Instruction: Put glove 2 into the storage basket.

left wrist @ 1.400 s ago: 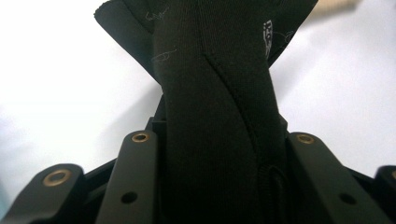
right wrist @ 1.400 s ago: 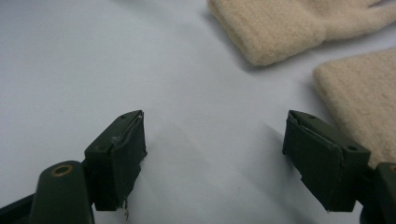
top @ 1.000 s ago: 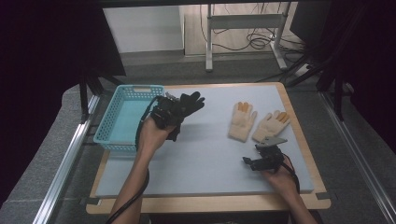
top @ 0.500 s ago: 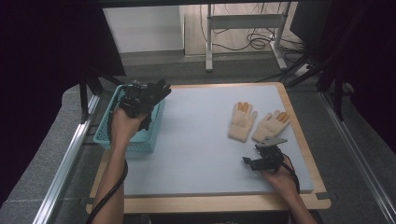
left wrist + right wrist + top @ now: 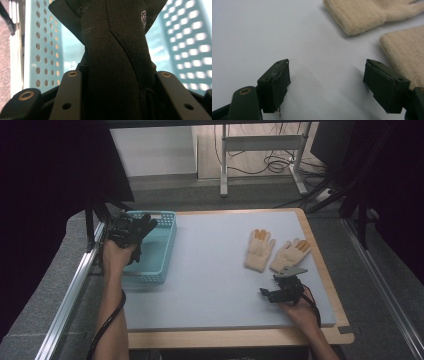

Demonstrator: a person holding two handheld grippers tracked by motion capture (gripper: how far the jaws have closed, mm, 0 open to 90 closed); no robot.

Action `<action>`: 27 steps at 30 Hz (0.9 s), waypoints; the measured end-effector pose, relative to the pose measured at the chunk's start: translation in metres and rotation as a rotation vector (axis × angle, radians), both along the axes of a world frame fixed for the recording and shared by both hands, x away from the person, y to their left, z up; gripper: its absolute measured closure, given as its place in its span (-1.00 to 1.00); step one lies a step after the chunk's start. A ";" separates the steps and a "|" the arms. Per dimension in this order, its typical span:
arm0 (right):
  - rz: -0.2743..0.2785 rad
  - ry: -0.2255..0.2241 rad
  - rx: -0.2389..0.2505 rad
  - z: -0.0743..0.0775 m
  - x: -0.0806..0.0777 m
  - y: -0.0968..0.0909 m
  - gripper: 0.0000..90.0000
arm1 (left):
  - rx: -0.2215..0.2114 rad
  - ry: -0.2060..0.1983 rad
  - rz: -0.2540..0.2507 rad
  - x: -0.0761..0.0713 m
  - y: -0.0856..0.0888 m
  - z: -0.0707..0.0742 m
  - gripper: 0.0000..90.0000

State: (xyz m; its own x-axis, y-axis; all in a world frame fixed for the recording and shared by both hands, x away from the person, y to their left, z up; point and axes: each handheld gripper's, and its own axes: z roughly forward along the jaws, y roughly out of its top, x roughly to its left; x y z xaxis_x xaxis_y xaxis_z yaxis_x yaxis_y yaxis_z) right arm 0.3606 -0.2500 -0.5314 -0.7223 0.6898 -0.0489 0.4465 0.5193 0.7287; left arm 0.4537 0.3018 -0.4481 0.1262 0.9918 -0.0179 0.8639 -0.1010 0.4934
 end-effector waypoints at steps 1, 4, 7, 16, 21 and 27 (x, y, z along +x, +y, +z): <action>0.000 0.000 0.000 0.000 0.000 0.000 -0.54 | 0.003 0.007 0.004 0.002 0.002 -0.004 0.31; 0.000 0.000 0.000 0.000 0.000 0.000 -0.54 | 0.015 0.027 0.026 0.009 0.005 -0.014 0.30; 0.000 0.000 0.000 0.000 0.000 0.000 -0.54 | 0.061 0.062 0.032 0.018 0.006 -0.022 0.28; 0.000 0.000 0.000 0.000 0.000 0.000 -0.54 | 0.083 0.127 0.049 0.035 0.013 -0.043 0.17; -0.001 0.000 0.000 0.000 0.000 0.000 -0.54 | 0.097 0.178 0.043 0.038 0.016 -0.049 -0.22; 0.000 0.000 0.000 0.000 0.000 0.000 -0.54 | 0.083 0.158 0.009 0.030 0.016 -0.041 -0.76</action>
